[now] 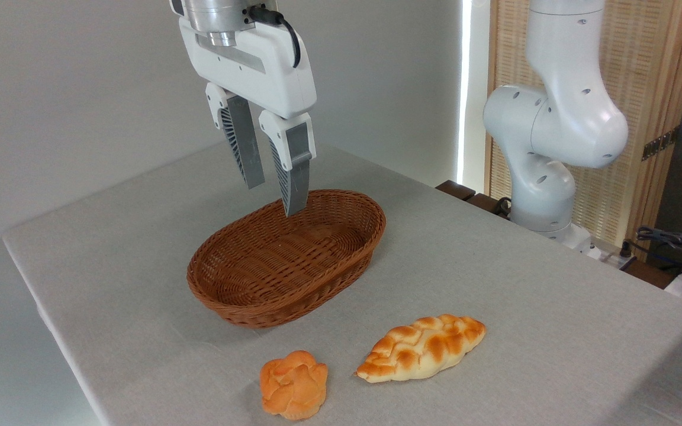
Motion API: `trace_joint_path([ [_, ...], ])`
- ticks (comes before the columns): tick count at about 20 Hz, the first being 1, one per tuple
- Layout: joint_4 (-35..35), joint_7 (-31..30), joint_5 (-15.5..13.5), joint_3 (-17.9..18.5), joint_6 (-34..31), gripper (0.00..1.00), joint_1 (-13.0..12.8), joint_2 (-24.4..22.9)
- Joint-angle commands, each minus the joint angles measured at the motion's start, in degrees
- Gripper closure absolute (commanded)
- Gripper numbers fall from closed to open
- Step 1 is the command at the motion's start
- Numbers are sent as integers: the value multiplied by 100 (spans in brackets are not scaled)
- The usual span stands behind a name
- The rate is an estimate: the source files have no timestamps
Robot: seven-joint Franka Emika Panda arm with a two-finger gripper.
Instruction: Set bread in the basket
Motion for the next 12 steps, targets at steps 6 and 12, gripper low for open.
trace_joint_path([
  [6,74,7,-31,32,-23,0,41,15],
  [12,65,15,-22,32,-23,0,41,-2],
])
